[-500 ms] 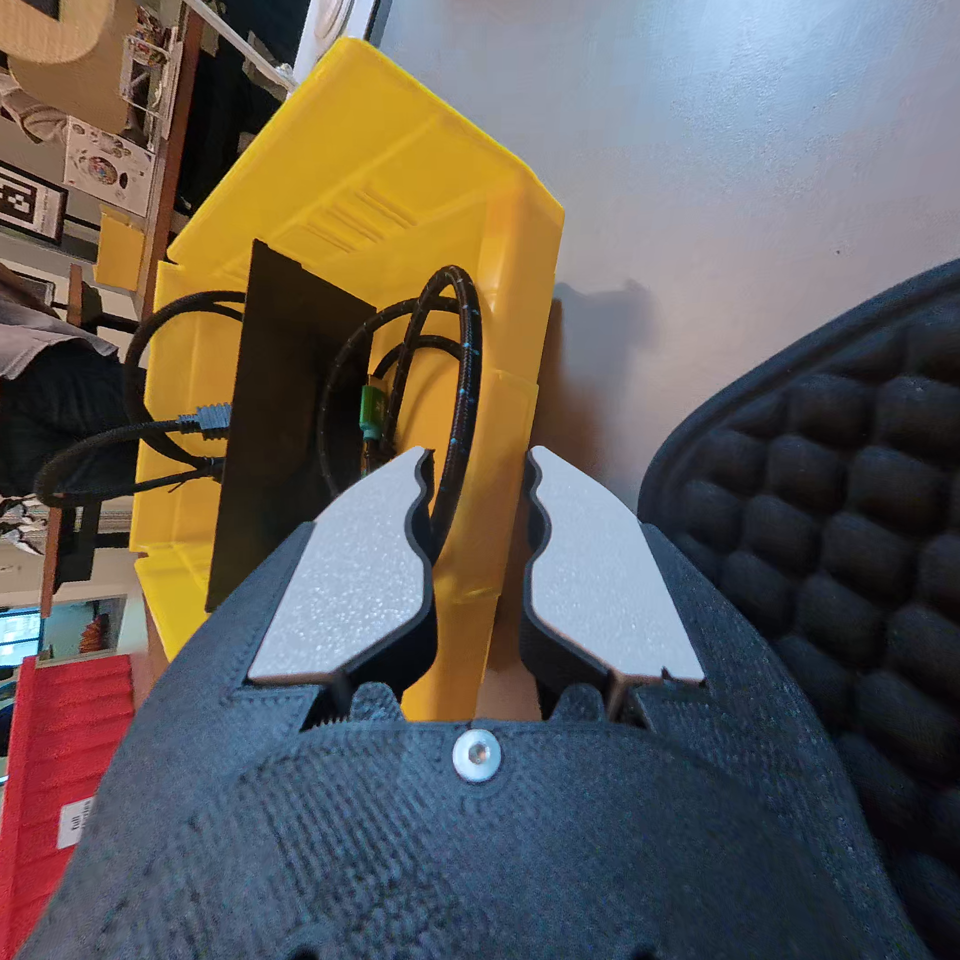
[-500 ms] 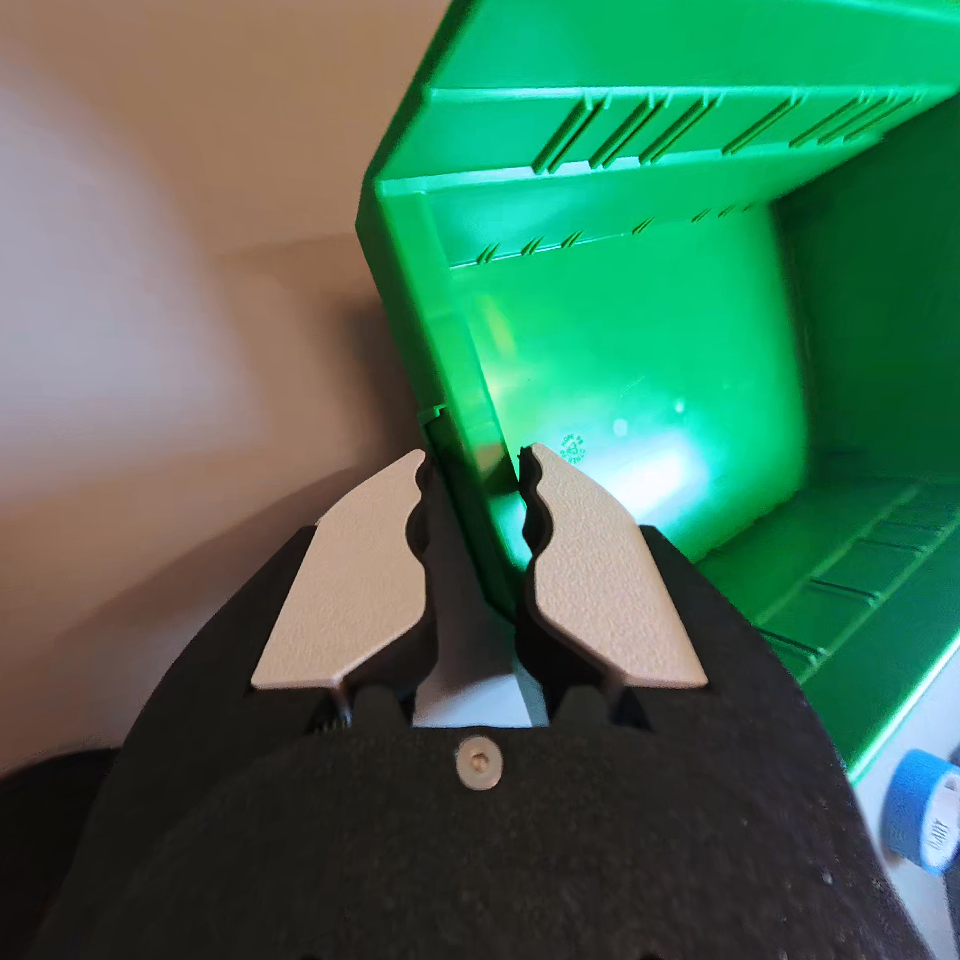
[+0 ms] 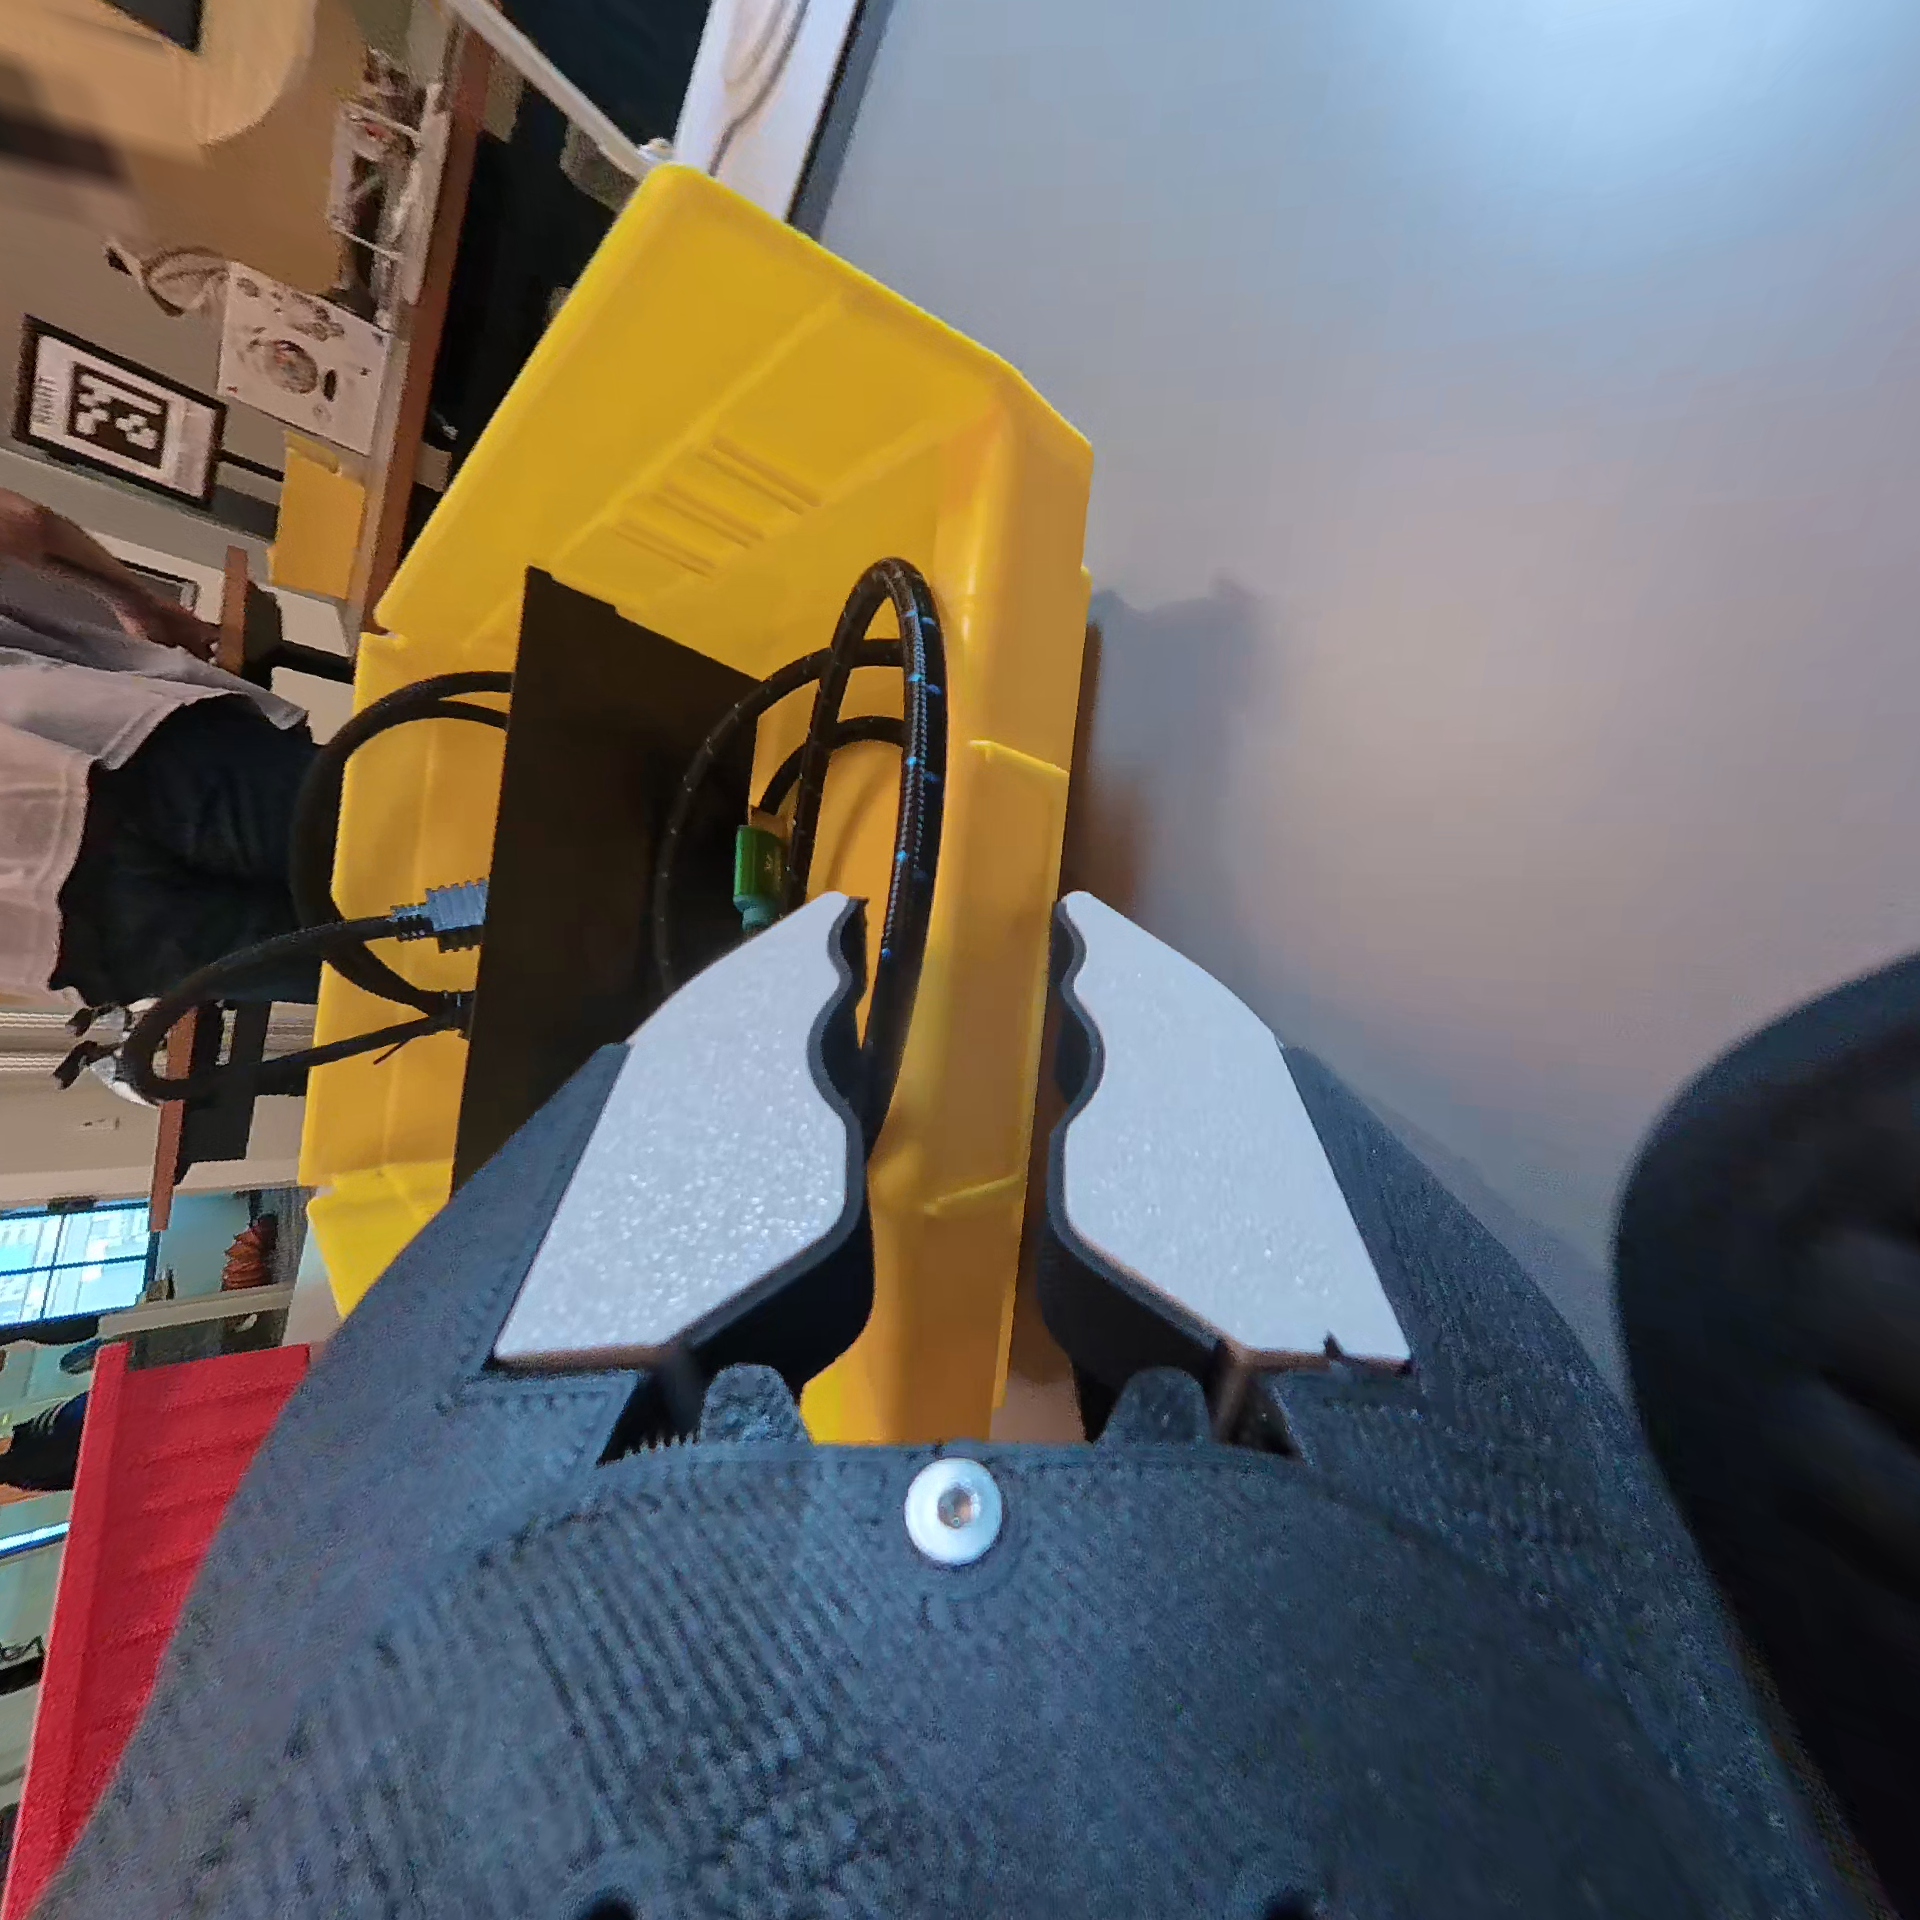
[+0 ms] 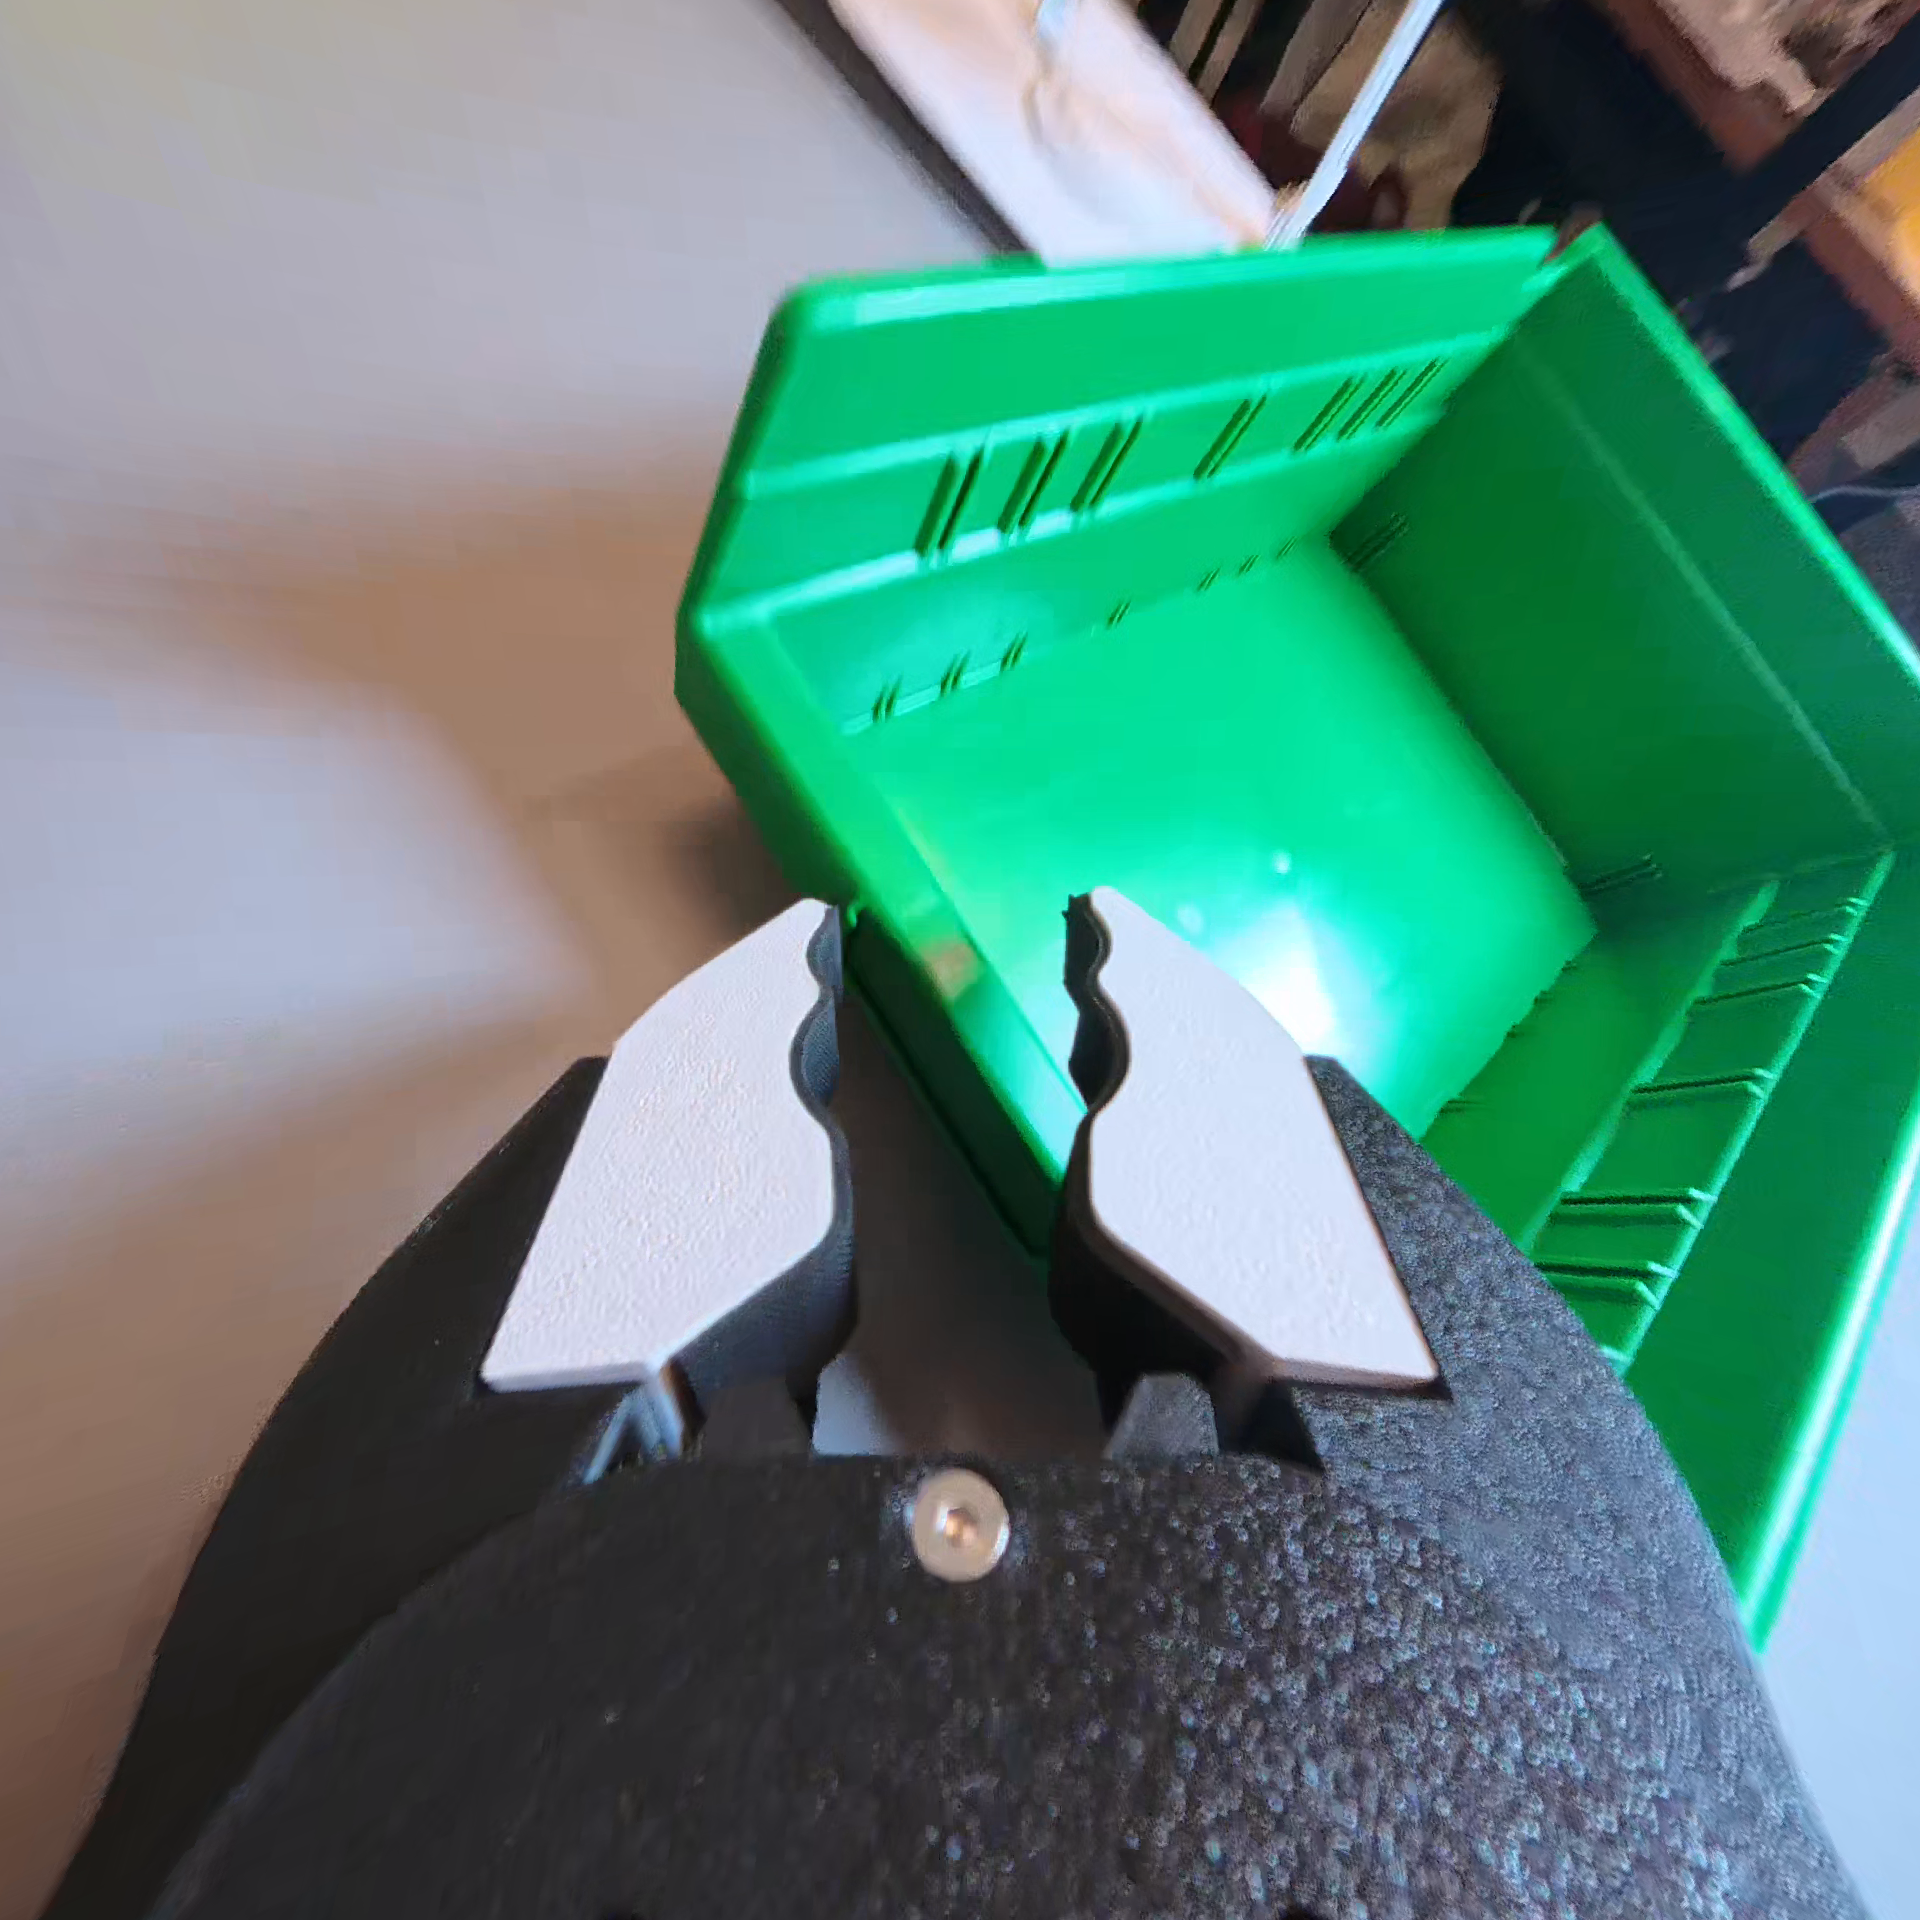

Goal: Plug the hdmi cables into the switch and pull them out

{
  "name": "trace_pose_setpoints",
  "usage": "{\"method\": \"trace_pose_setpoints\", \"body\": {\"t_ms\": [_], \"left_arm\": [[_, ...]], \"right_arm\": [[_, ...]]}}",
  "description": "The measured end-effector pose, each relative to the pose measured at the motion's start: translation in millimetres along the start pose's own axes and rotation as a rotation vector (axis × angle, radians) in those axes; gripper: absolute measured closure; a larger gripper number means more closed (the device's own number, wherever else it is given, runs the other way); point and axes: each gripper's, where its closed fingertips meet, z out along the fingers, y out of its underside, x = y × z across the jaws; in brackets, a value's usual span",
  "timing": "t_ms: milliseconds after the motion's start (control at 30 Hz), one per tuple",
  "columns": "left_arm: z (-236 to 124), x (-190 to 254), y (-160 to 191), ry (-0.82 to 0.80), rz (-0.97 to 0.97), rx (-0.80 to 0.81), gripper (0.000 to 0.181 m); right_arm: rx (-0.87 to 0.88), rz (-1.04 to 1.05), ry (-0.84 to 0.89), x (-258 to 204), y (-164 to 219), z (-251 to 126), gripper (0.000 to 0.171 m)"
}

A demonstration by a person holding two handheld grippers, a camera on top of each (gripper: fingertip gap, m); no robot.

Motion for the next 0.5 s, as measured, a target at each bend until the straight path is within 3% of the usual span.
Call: {"method": "trace_pose_setpoints", "body": {"t_ms": [167,333,500], "left_arm": [[6,-18,-1,-0.064,-0.113,0.034,0.149],[-31,-37,-38,-0.03,-0.335,0.244,0.148],[-65,-95,-70,0.017,-0.634,0.466,0.15]], "right_arm": [[0.154,0.093,0.056,8,-26,-18,0.127],[0.22,0.139,0.044,6,-32,-23,0.126],[0.322,0.204,0.067,11,-42,-32,0.126]]}}
